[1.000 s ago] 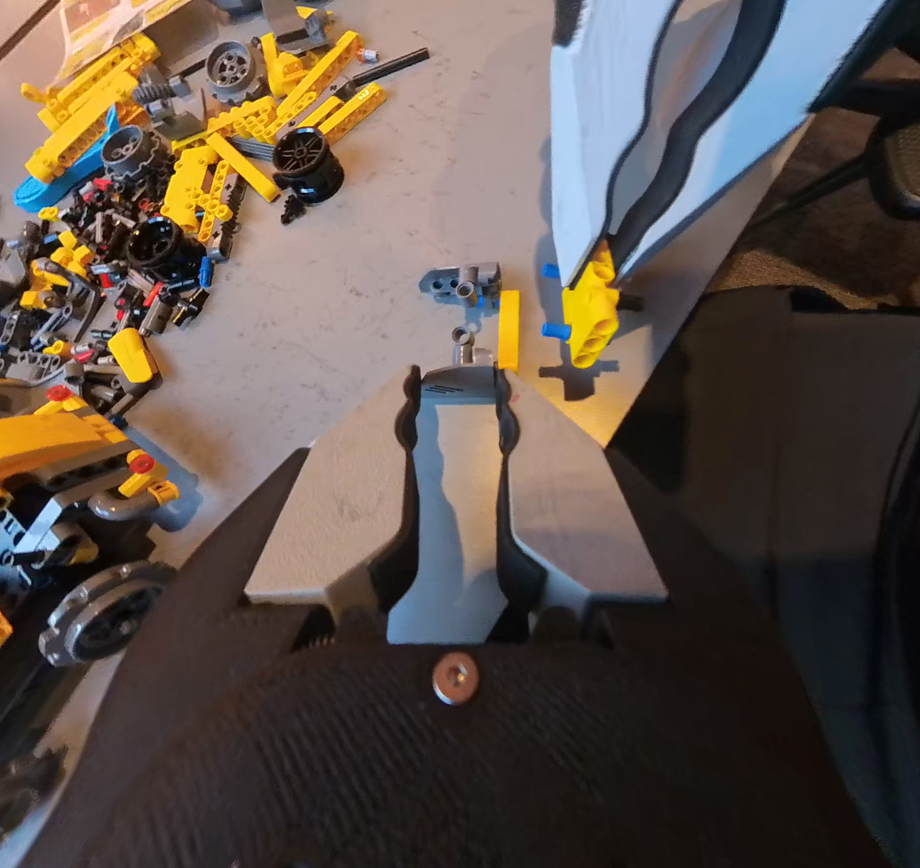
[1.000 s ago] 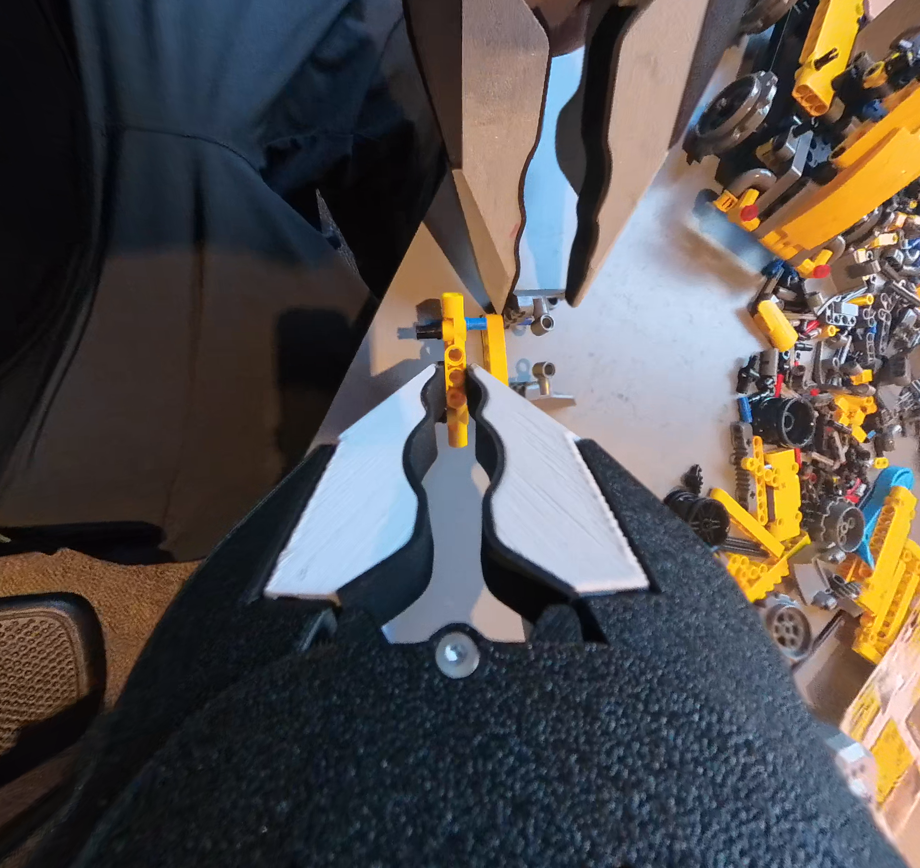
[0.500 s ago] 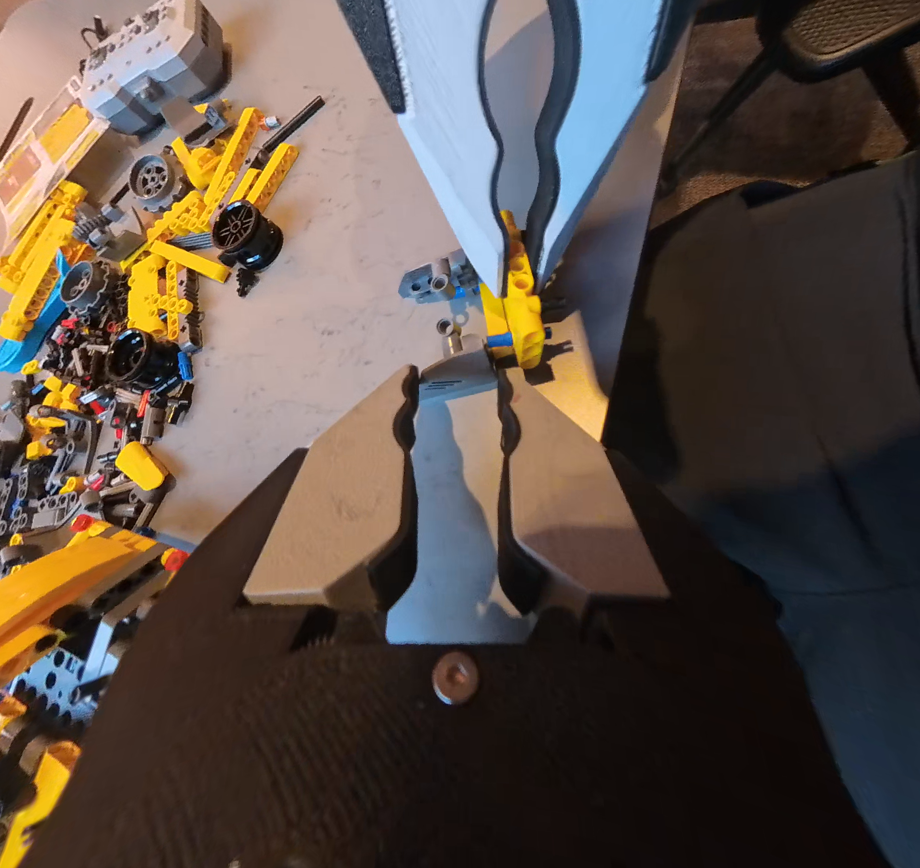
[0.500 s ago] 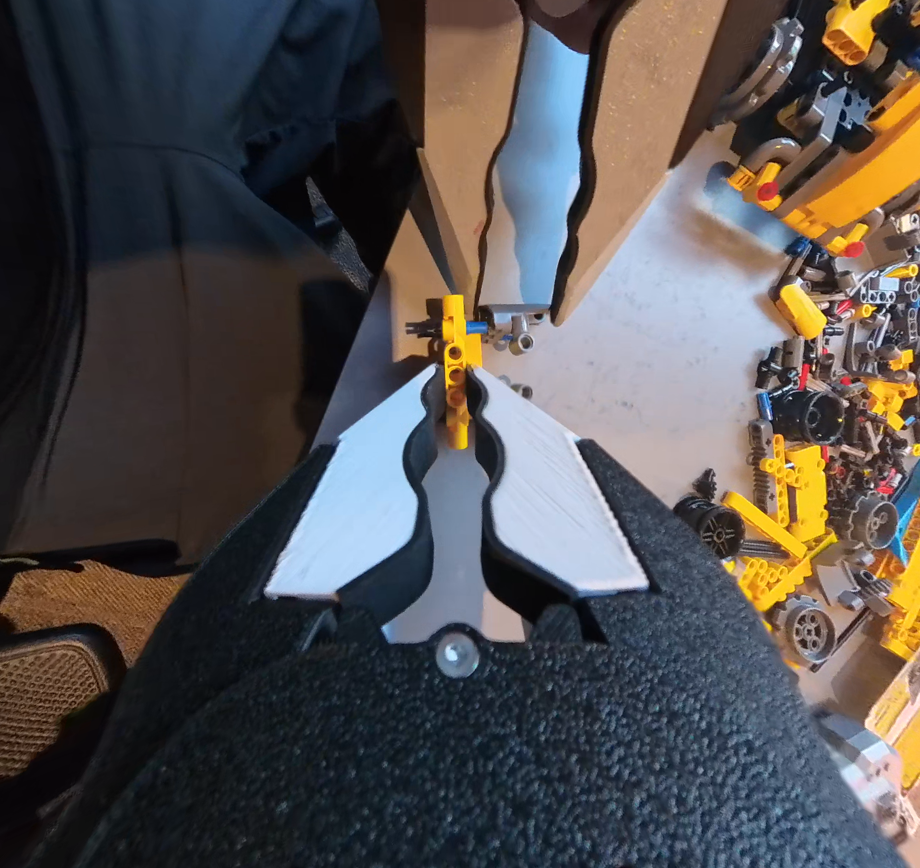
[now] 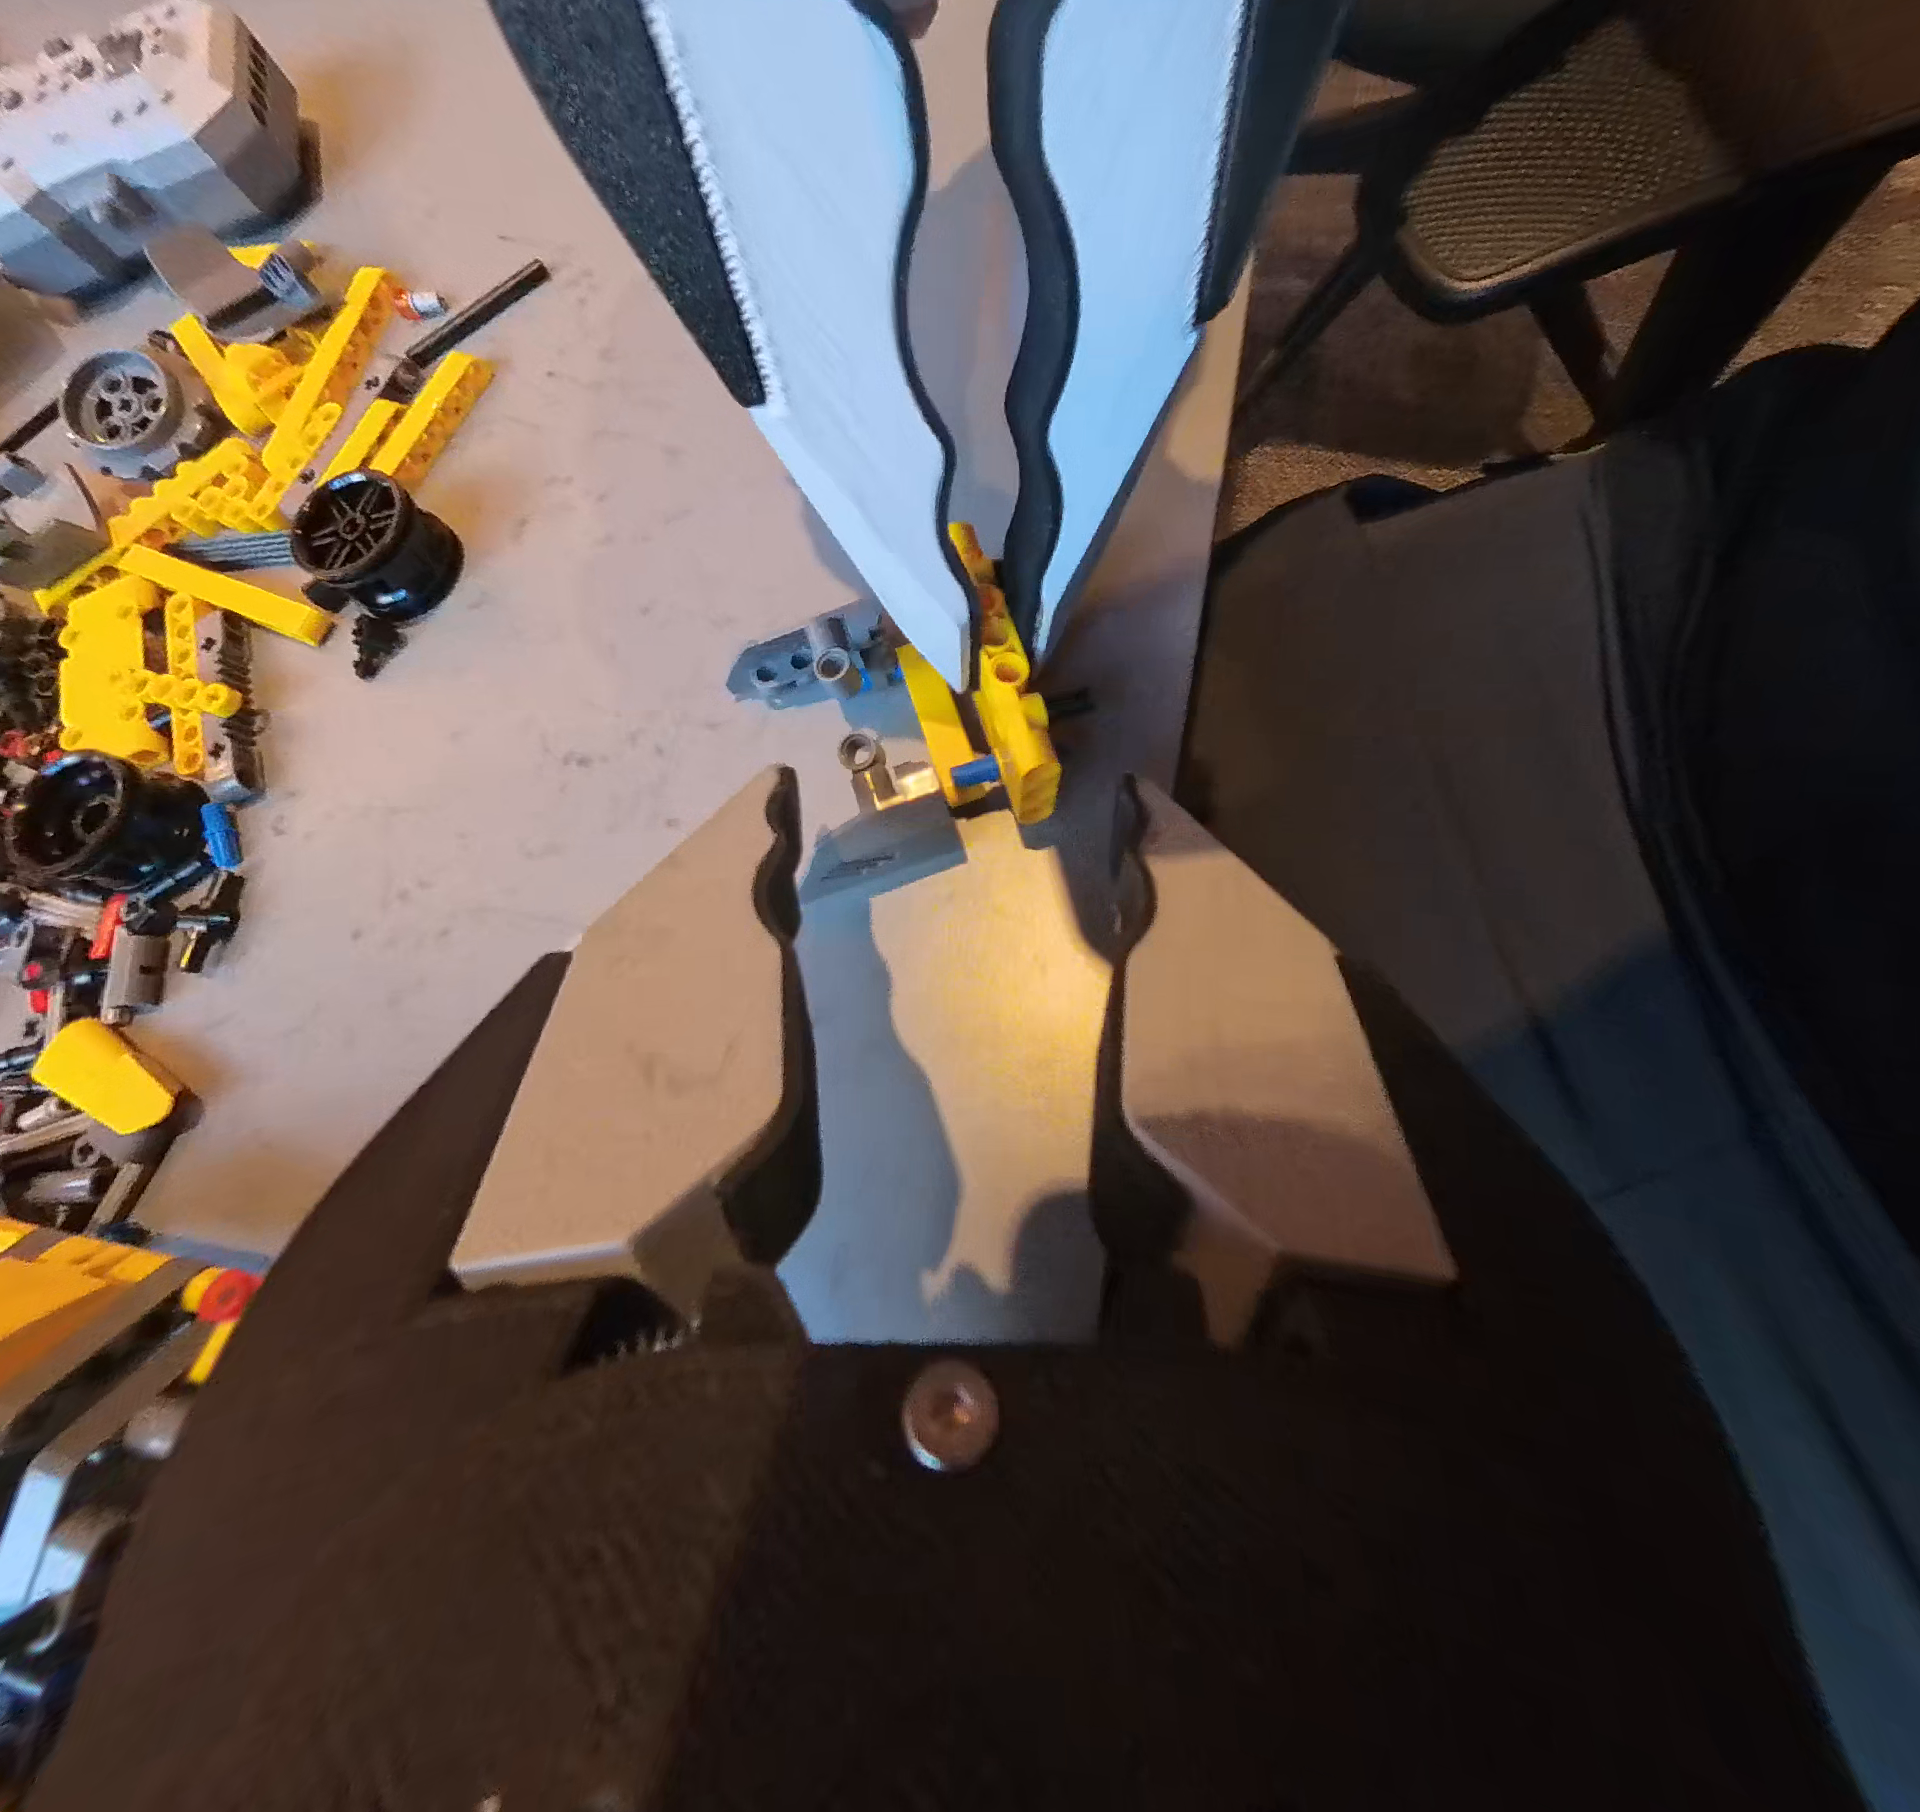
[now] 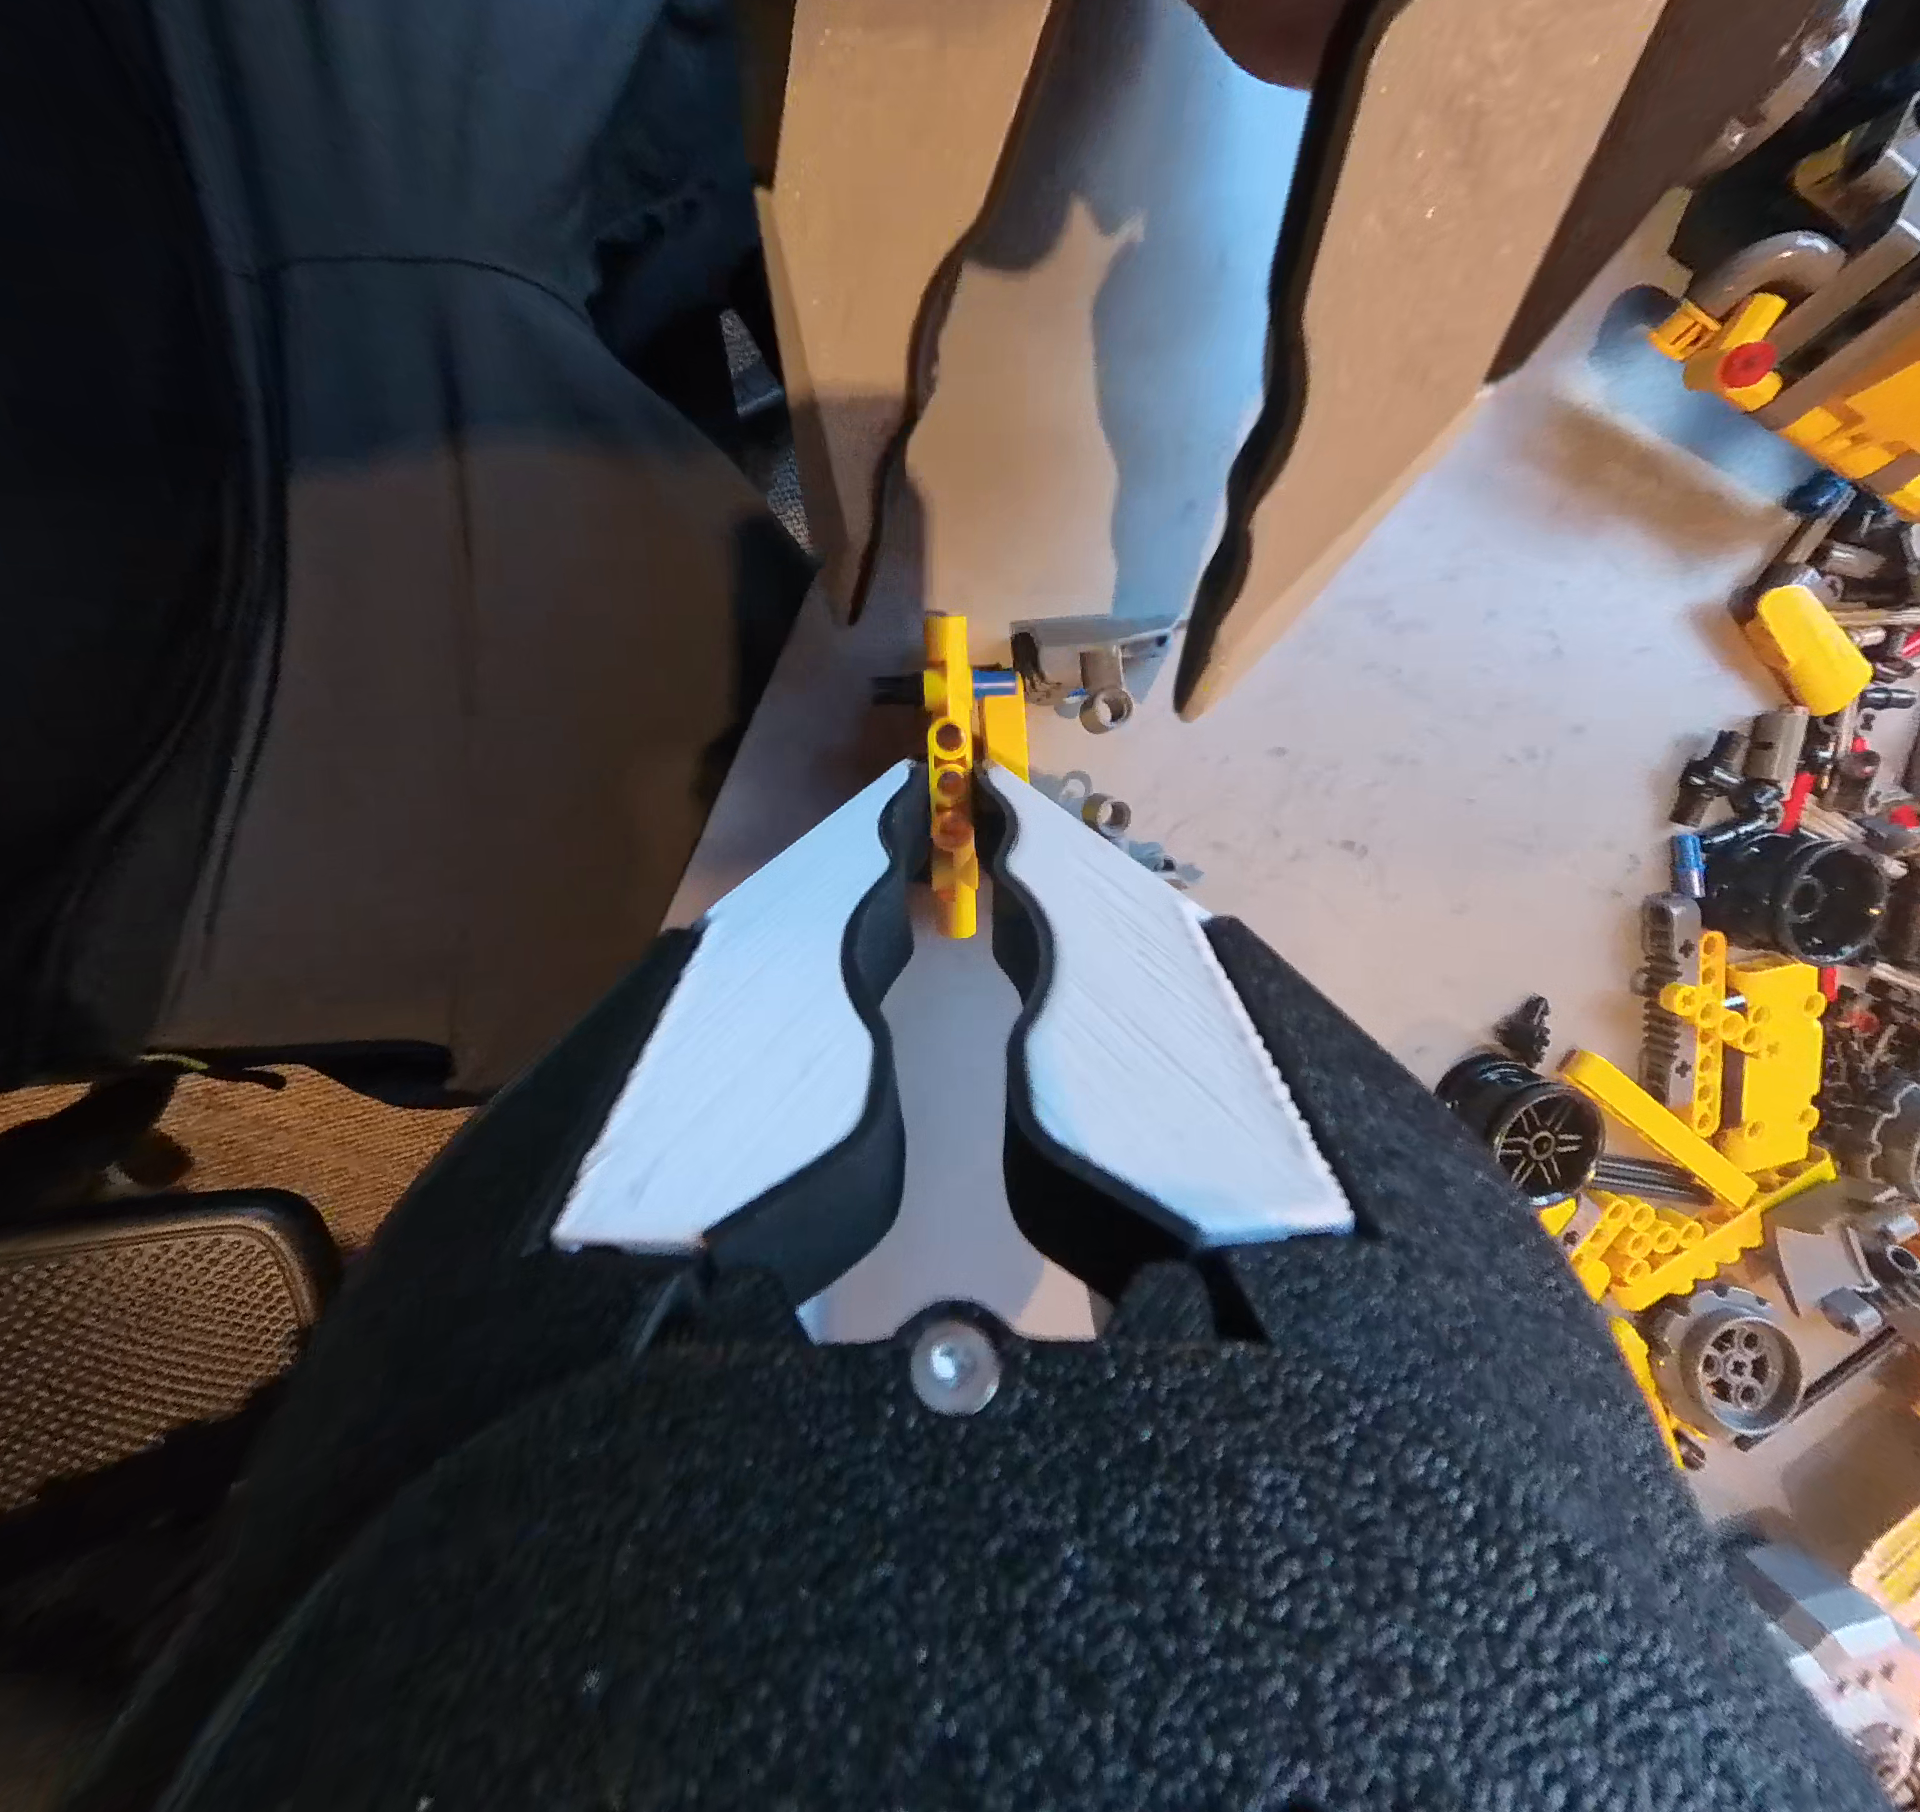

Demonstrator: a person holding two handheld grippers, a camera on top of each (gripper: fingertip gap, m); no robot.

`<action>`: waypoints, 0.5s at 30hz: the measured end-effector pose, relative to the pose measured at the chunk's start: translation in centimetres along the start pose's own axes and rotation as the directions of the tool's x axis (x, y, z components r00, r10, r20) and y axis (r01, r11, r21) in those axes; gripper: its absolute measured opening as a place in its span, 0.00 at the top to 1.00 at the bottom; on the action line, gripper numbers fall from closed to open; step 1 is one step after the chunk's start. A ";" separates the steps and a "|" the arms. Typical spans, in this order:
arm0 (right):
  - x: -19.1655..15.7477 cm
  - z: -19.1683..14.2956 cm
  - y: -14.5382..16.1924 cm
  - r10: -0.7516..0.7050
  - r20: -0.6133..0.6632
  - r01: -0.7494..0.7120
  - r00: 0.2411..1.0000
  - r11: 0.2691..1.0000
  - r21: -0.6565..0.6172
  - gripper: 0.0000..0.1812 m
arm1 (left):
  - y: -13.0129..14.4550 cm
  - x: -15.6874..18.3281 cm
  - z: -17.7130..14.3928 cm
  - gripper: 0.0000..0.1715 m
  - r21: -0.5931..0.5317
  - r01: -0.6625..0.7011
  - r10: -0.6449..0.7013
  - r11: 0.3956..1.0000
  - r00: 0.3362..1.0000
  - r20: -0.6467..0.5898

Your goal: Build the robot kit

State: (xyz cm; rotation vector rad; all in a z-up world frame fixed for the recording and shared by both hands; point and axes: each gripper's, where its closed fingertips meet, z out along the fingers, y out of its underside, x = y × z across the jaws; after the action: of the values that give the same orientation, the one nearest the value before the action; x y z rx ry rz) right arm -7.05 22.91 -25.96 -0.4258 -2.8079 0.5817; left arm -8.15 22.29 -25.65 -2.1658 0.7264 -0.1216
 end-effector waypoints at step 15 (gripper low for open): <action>0.5 -0.2 -0.2 0.015 0.029 -0.015 0.999 1.000 -0.018 0.96 | -0.2 -0.3 0.8 0.76 0.021 0.029 -0.029 0.999 1.000 0.007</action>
State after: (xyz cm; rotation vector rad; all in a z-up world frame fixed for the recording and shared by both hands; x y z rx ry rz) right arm -7.51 22.99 -25.60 -0.4459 -2.8423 0.5707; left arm -8.07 23.09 -25.93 -2.1560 0.6867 -0.1353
